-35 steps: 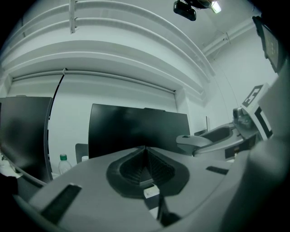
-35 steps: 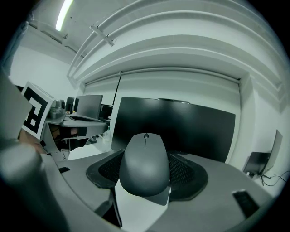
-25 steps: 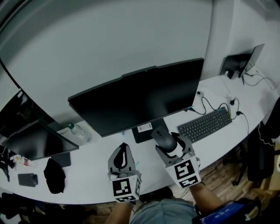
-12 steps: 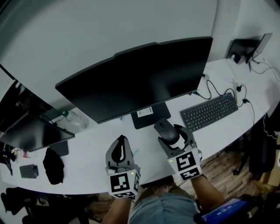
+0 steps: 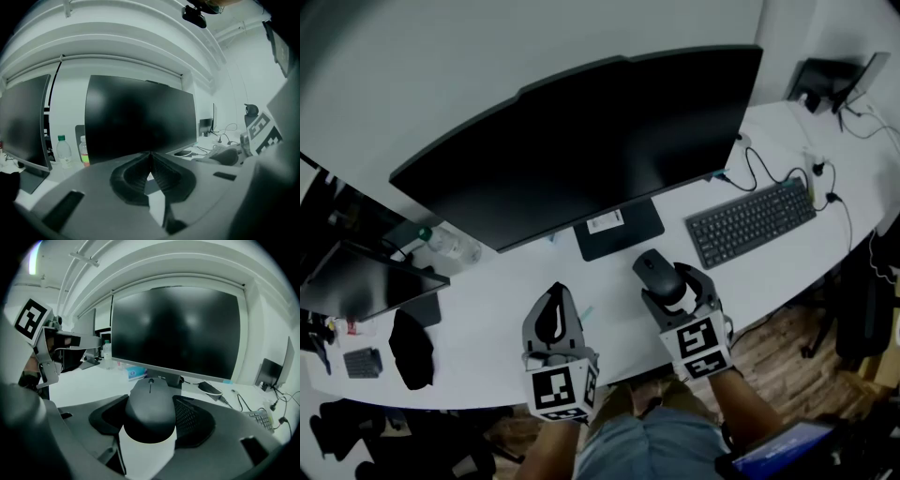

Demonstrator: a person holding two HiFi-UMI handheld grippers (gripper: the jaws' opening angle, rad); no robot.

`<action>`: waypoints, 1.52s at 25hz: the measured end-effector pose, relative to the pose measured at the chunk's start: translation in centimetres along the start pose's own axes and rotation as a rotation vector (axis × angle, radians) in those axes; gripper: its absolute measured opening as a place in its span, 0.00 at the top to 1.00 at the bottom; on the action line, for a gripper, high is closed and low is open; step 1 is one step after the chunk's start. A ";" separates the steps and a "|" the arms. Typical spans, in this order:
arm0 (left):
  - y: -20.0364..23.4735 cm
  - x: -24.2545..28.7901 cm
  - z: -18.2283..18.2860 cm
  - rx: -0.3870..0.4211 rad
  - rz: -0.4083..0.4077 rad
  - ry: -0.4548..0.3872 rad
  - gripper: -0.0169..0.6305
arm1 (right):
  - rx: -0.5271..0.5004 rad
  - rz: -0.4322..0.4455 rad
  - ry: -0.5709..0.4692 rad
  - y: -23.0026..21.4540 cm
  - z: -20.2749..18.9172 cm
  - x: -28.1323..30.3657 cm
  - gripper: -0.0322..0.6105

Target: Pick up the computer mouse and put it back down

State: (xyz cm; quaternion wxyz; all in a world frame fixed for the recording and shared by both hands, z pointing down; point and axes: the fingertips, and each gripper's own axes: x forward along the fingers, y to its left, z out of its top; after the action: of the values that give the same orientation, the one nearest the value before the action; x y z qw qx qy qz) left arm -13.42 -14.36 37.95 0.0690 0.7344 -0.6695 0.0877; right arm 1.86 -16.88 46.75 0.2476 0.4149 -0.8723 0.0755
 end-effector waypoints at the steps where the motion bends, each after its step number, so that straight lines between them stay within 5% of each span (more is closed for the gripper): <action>1: 0.0 0.1 -0.2 0.001 -0.001 0.002 0.96 | 0.003 0.000 0.008 0.0 -0.4 0.1 0.48; 38: 1.1 2.3 -5.4 0.019 0.000 0.132 0.96 | 0.094 0.016 0.205 -0.9 -10.8 5.2 0.48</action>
State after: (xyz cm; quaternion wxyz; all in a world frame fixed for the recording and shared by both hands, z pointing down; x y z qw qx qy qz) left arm -14.52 -15.49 43.68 0.1060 0.7275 -0.6627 0.1425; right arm 3.71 -17.38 58.64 0.3152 0.4089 -0.8412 0.1606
